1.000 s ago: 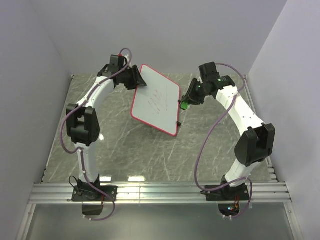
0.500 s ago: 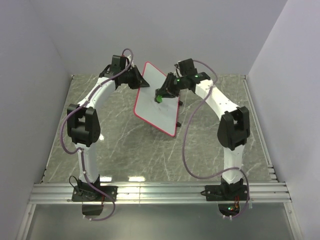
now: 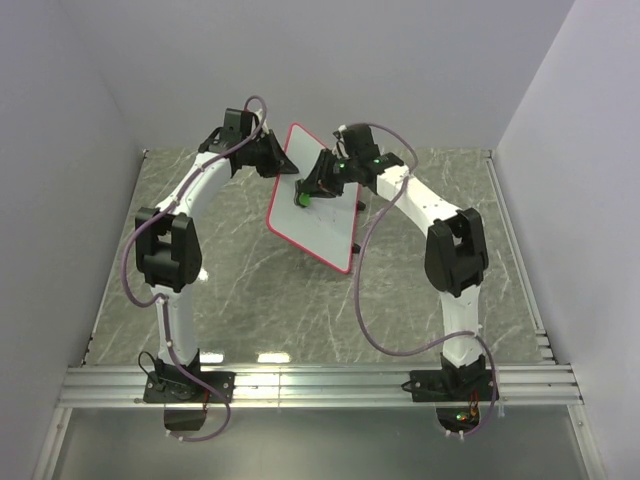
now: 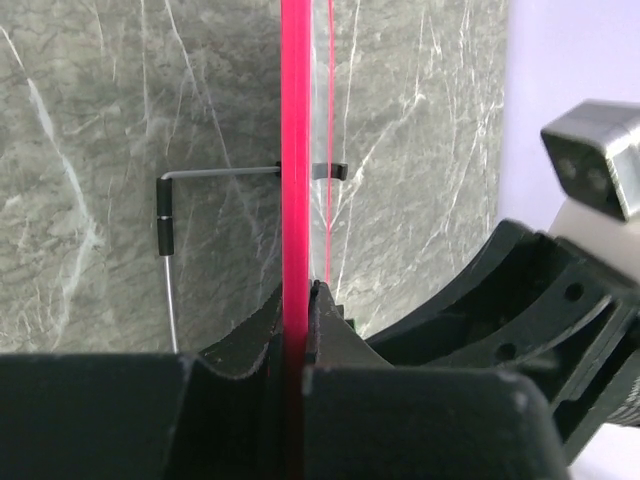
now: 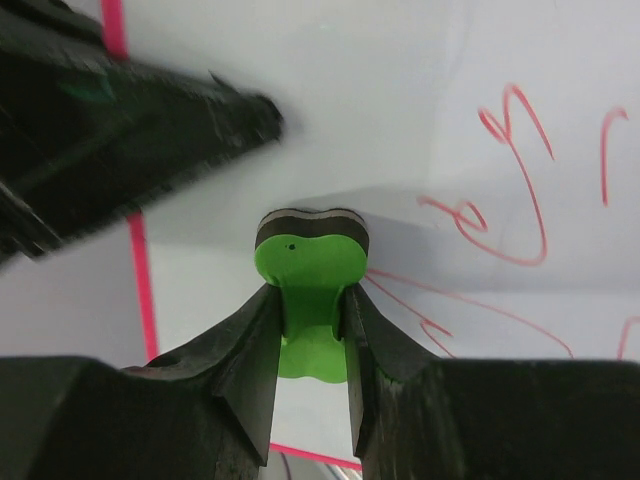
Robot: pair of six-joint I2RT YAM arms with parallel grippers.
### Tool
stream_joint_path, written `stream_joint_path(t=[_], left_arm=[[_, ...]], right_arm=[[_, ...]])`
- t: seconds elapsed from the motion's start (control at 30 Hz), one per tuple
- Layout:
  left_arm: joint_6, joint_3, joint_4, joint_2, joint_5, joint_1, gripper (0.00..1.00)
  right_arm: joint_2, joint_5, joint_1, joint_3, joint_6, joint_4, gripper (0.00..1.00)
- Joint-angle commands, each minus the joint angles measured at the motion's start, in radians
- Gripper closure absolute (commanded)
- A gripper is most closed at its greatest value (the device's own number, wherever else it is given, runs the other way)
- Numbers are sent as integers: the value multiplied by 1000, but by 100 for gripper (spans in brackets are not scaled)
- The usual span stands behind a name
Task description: Erase the whiteboard
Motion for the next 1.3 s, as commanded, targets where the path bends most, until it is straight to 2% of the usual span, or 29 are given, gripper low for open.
stream_joint_path(t=[0.0,0.17,0.27,0.47,0.7,0.8,1.03,1.13,1.27], left_arm=[[85,50,-84,23,-87,-28,100],[89,84,-109,33,-93,-31,100],[91,80,-110,30,-98,-33,100],[91,84,-121,30,-99,-42,100],[103,109,-149,34,-101,-54,100],[106,93,-147,22,-99,-63,100],[108,78,-156,11,-70,-85,100],[123,112,-198,33,-73,-100,100],[131,86,-202,20,-78,-112,100]], right_arm=[[-29,5,40,-143,-57,-17,100],[-110,17,40,-410,-90,67,100],[-136,28,40,-501,-97,98,100],[-149,73,40,-572,-105,112,100],[-159,111,40,-579,-50,109,100],[-120,125,35,-460,-42,59,100],[115,160,-21,23,-45,-112,100],[213,171,-32,169,-51,-187,100],[299,174,-51,261,-28,-213,100]])
